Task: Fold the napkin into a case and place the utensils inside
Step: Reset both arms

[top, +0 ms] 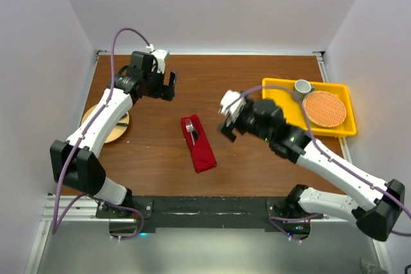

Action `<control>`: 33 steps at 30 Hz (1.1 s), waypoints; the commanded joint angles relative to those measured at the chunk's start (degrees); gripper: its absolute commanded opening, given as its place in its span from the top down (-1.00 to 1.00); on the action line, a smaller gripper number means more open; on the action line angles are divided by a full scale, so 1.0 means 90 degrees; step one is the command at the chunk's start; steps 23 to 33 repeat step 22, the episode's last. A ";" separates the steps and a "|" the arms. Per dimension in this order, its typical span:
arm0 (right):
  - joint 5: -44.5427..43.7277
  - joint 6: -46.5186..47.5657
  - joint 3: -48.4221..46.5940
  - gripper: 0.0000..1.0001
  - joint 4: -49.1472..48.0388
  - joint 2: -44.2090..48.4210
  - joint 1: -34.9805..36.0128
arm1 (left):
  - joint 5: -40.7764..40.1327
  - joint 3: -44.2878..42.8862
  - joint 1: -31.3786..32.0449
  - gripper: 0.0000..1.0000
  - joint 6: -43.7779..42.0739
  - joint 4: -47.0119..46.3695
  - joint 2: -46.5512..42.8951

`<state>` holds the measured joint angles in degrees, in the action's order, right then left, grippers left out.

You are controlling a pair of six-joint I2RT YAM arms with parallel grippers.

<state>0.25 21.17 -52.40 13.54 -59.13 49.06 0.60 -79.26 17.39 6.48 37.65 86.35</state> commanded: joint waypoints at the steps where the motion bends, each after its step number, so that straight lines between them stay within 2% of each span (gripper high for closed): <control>1: -0.0438 -0.1452 -0.0691 -0.96 0.0722 -0.0168 -0.1287 | 0.0724 -0.0402 0.0060 -1.00 -0.0944 0.0552 -0.0082; 3: -0.0138 -0.2113 -0.0594 -0.96 0.0761 -0.0110 -0.1921 | 0.0637 -0.0237 0.0051 -1.00 -0.1208 0.0534 -0.0286; 7: 0.0117 -0.2733 -0.0331 -0.96 0.1112 0.0027 -0.2675 | 0.0490 0.0125 -0.0027 -1.00 -0.1452 0.0563 -0.0551; 14: 0.0225 -0.2859 0.0342 -0.97 0.1240 0.0359 -0.3097 | 0.0861 0.1228 -0.0086 -1.00 -0.1257 0.0309 -0.0941; 19: 0.0353 -0.2977 0.0364 -0.96 0.1201 0.0486 -0.3399 | 0.0832 0.1083 -0.0164 -1.00 -0.1150 0.0202 -0.0854; 22: 0.0285 -0.2880 0.0071 -0.96 0.1162 0.0389 -0.3468 | 0.0831 0.0440 -0.0213 -1.00 -0.0994 0.0376 -0.0474; 33: 0.0285 -0.2880 0.0071 -0.96 0.1162 0.0389 -0.3468 | 0.0831 0.0440 -0.0213 -1.00 -0.0994 0.0376 -0.0474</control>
